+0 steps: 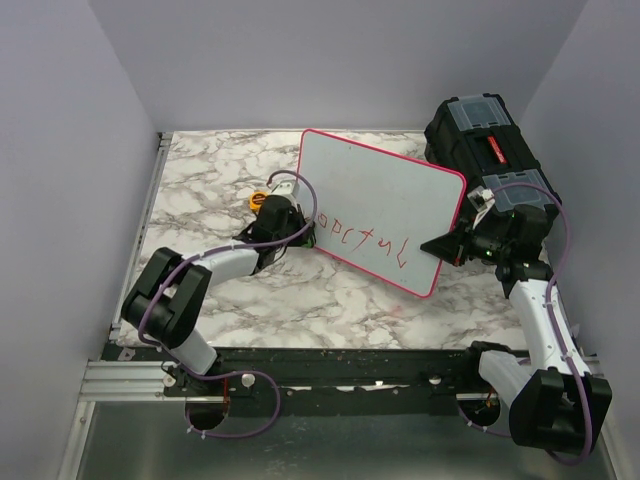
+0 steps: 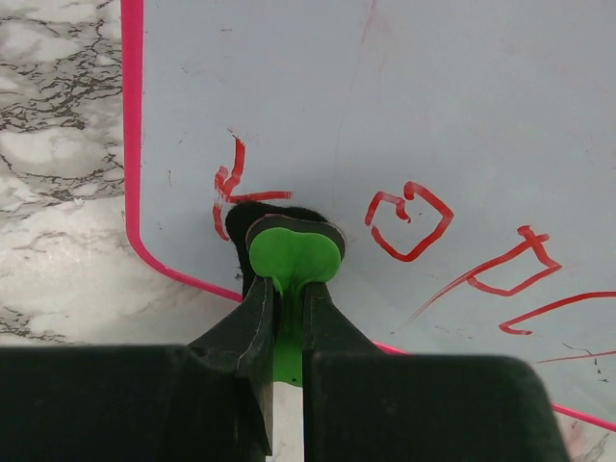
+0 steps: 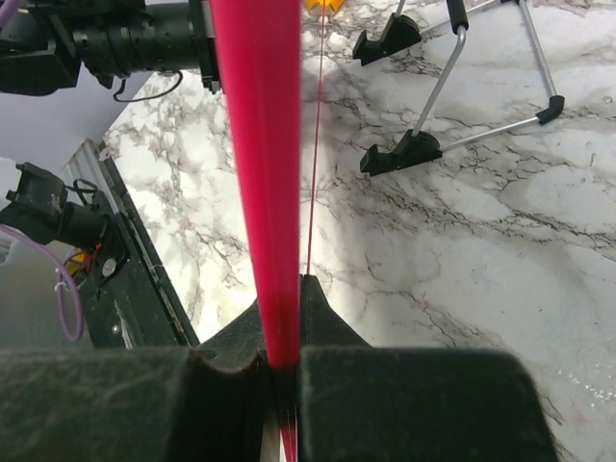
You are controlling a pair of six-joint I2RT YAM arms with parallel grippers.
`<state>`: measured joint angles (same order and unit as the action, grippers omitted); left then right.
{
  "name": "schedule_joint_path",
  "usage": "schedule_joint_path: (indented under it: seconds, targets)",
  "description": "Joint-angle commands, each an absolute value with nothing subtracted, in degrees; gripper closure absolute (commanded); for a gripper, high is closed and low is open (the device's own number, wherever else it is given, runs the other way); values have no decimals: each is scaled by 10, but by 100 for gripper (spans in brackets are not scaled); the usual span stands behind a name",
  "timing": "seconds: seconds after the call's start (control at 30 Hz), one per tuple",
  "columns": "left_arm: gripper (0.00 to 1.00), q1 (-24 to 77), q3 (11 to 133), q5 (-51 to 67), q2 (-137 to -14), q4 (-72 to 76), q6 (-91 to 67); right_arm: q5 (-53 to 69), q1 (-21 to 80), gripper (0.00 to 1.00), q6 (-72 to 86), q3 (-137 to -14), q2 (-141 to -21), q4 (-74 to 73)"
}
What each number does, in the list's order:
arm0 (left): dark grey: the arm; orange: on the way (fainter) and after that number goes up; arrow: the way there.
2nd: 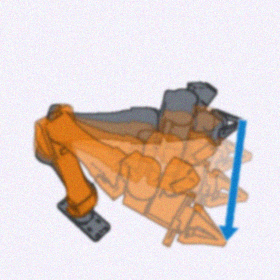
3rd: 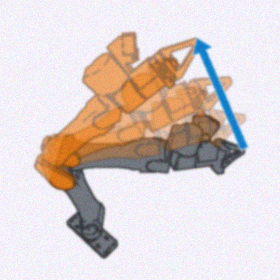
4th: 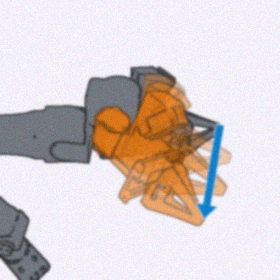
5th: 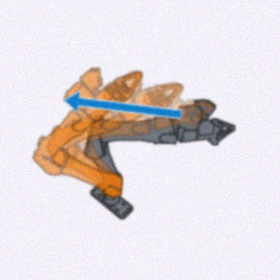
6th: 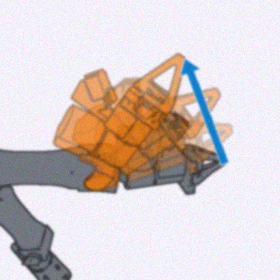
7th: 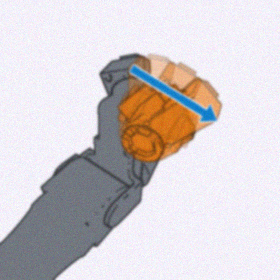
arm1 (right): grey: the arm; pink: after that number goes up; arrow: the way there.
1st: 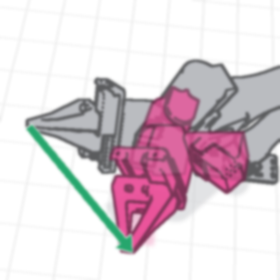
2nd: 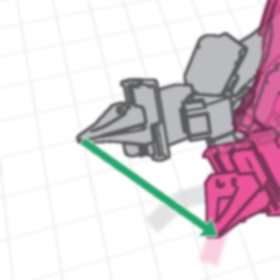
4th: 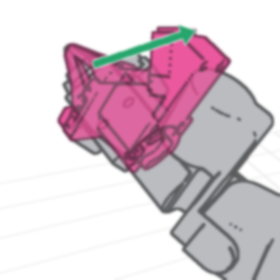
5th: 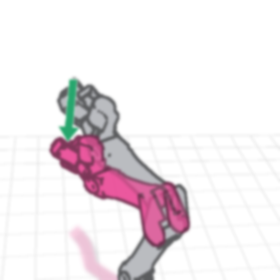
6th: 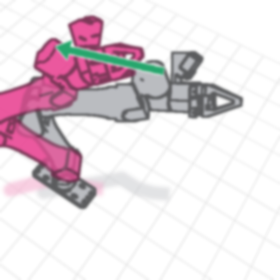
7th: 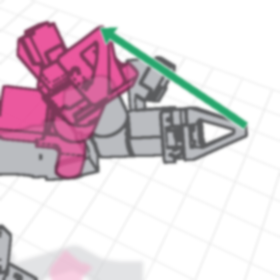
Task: Erase the whiteboard
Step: Erase the whiteboard using the whiteboard eraser.
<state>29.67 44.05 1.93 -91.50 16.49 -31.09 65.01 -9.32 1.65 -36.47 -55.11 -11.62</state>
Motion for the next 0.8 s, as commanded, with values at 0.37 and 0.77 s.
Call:
schedule_joint_path:
  seconds: [0.37,0.77]
  targets:
    - [100,237,555,9,-936,67,-285,742,-85,100,6,-379,-528,-60]
    - [100,262,396,52,-921,156,-338,744,-85,100,6,-379,-532,-60]
